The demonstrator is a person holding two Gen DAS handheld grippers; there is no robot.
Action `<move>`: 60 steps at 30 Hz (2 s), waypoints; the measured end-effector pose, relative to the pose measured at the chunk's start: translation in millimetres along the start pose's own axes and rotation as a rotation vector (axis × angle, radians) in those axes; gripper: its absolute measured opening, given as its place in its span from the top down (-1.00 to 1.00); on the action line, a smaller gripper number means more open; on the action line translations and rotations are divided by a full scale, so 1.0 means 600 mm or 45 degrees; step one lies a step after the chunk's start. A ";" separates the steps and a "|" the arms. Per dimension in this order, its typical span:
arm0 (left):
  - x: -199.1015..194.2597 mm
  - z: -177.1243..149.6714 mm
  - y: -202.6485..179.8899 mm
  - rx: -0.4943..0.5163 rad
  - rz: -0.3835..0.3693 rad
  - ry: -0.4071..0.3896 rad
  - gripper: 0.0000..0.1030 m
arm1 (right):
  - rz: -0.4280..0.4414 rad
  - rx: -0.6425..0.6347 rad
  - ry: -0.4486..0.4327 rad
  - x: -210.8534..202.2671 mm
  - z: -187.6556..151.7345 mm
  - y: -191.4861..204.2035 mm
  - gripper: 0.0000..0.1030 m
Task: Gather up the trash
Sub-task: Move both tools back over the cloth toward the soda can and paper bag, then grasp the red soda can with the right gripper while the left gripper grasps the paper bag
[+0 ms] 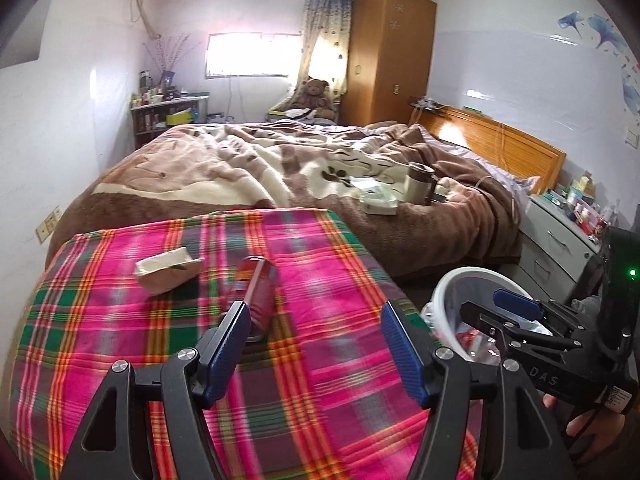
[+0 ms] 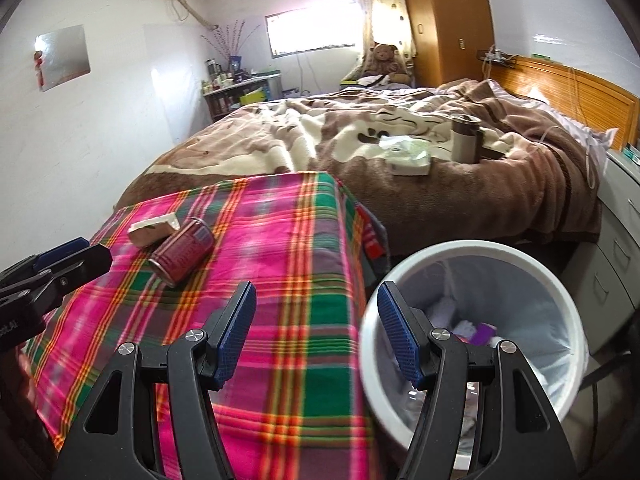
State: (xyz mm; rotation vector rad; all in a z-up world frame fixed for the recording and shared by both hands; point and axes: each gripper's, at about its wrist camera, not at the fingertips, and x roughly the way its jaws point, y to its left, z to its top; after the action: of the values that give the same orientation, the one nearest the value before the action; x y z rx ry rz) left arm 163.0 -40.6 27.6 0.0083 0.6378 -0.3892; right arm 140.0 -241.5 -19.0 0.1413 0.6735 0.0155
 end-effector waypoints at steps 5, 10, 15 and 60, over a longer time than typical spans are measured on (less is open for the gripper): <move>-0.003 0.011 0.066 -0.073 0.041 -0.011 -0.31 | 0.059 -0.018 0.024 0.022 0.009 0.038 -0.25; 0.004 0.017 0.129 -0.104 0.123 0.006 -0.31 | 0.109 -0.006 0.062 0.049 0.022 0.070 -0.25; 0.019 0.021 0.186 -0.133 0.150 0.026 -0.31 | 0.176 0.039 0.132 0.090 0.031 0.100 -0.25; 0.307 0.067 0.314 0.094 0.129 0.331 -0.33 | 0.118 -0.079 0.349 0.251 0.049 0.157 -0.50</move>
State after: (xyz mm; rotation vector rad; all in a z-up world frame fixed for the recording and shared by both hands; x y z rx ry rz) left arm 388.7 64.3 -67.9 0.1629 0.8754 -0.3159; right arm 279.0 -142.8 -77.1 0.1118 0.9387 0.1469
